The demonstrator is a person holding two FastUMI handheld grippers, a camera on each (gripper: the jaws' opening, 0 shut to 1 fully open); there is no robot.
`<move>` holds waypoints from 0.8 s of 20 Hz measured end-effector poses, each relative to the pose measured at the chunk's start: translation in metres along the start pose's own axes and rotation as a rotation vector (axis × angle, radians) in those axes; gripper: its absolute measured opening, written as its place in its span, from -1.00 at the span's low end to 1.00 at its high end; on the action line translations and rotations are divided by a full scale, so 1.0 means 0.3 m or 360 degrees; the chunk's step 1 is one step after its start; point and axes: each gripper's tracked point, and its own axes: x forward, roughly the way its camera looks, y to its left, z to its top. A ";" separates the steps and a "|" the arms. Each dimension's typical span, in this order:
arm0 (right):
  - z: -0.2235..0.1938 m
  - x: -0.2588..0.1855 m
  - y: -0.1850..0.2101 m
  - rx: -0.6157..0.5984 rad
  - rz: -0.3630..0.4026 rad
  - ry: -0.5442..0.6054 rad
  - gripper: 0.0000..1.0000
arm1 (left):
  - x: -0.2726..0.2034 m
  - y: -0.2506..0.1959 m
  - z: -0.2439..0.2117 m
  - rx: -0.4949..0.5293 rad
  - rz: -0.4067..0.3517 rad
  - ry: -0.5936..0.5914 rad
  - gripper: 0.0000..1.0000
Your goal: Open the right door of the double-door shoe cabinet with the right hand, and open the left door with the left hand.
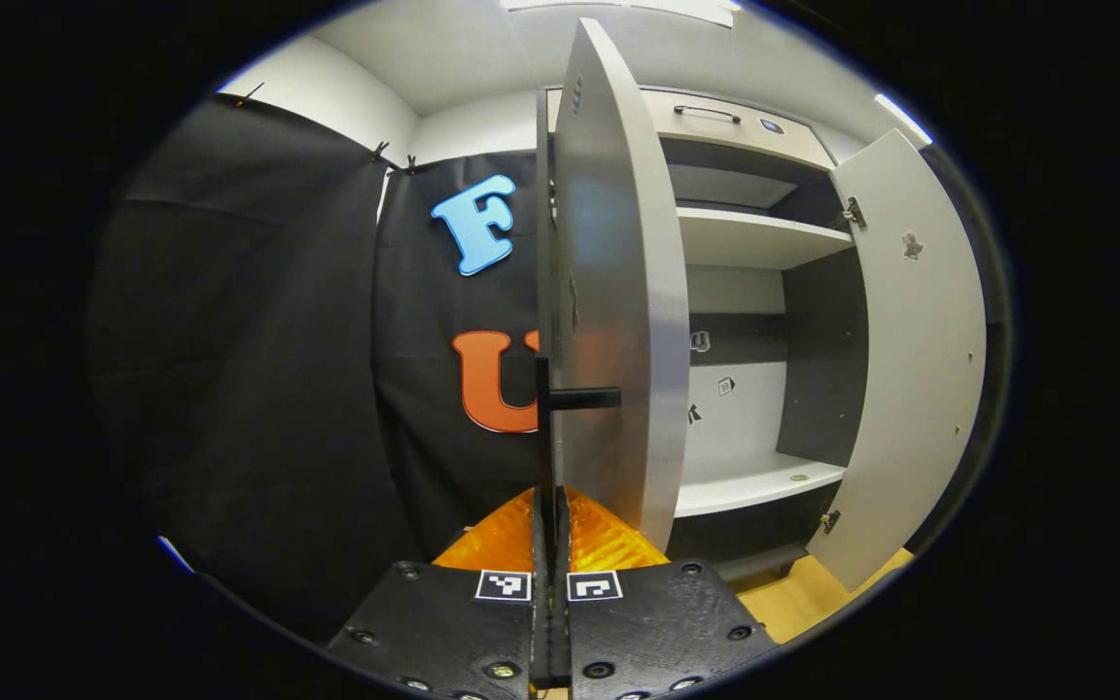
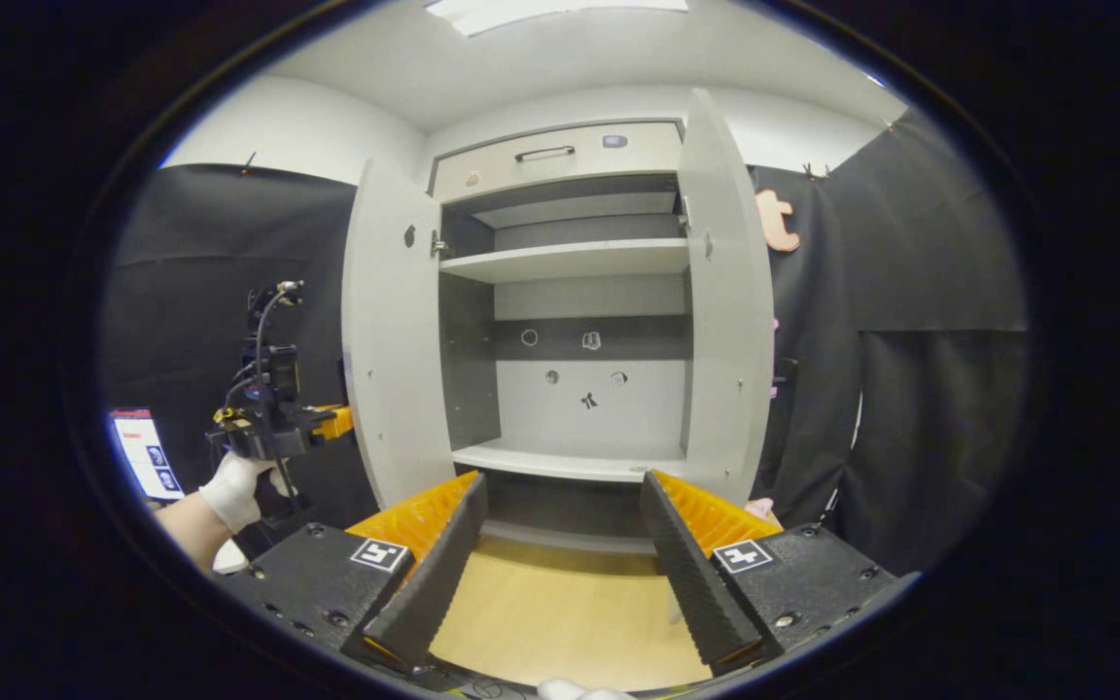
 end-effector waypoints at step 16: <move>-0.019 0.018 0.089 -0.0046 0.0001 0.0035 0.99 | 0.012 0.122 -0.011 -0.0012 -0.0192 -0.0056 -1.00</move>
